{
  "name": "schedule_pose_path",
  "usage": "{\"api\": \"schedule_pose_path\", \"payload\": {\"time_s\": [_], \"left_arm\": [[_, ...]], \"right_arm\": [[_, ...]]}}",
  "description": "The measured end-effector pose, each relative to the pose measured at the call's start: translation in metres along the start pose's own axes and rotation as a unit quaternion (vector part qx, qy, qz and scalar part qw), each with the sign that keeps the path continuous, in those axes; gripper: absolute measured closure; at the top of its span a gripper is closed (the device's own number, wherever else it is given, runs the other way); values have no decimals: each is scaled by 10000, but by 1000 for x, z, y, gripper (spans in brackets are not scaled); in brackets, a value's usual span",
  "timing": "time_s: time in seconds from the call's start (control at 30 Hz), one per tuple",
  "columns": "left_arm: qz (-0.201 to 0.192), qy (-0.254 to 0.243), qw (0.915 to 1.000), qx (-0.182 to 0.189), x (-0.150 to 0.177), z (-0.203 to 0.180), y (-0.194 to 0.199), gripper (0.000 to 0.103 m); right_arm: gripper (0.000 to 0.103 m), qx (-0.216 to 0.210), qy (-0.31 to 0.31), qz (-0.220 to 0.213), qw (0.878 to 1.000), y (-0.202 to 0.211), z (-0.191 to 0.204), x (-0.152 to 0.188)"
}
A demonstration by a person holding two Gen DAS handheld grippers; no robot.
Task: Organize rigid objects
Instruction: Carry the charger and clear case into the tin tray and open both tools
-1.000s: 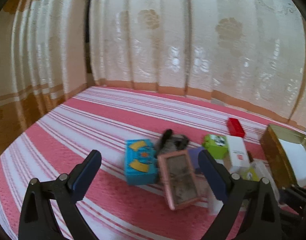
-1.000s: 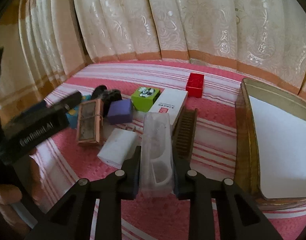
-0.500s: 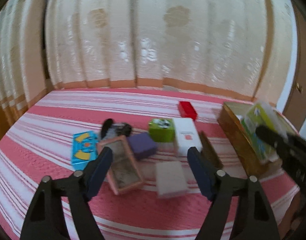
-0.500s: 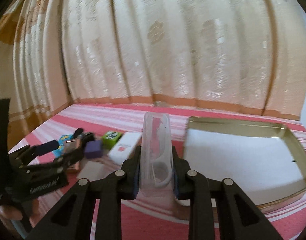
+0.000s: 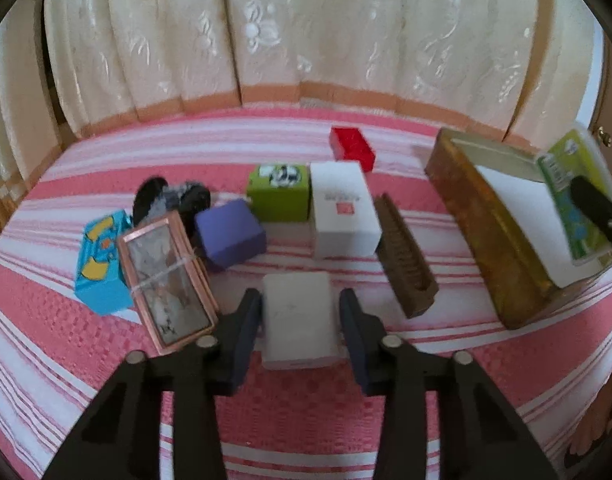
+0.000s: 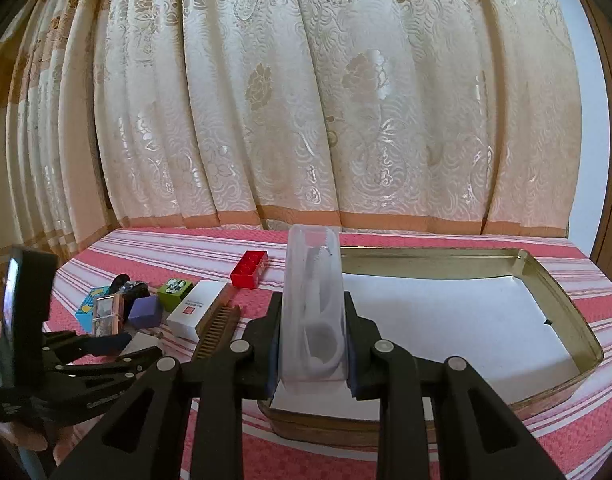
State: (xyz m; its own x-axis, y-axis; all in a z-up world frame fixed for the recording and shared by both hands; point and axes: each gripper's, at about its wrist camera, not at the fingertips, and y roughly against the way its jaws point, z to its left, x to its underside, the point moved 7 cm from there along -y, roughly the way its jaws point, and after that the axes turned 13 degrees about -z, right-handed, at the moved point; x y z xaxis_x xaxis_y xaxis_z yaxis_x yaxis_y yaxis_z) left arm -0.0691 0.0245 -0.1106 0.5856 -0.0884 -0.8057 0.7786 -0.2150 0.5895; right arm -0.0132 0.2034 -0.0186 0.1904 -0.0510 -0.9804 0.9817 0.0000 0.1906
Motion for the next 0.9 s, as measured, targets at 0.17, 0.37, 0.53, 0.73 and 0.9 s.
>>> {"api": "schedule_pose_path", "payload": {"time_s": [0.17, 0.37, 0.53, 0.73, 0.9], "left_arm": [[72, -4, 10000, -38, 0, -3, -1, 66], [-117, 309, 9995, -21, -3, 4, 6, 66], [-624, 646, 9960, 36, -12, 6, 21, 66], [-1225, 457, 9914, -9, -28, -16, 36, 66], [-1433, 341, 9890, 139, -44, -49, 38, 66]], "right_arm": [[75, -40, -112, 61, 9999, 0, -6, 3], [75, -32, -329, 45, 9994, 2, -16, 0], [75, -9, -428, -28, 9991, 6, -32, -4], [75, 77, -445, -206, 9988, 14, -54, -10], [75, 375, -390, -258, 9982, 19, -89, -11]]}}
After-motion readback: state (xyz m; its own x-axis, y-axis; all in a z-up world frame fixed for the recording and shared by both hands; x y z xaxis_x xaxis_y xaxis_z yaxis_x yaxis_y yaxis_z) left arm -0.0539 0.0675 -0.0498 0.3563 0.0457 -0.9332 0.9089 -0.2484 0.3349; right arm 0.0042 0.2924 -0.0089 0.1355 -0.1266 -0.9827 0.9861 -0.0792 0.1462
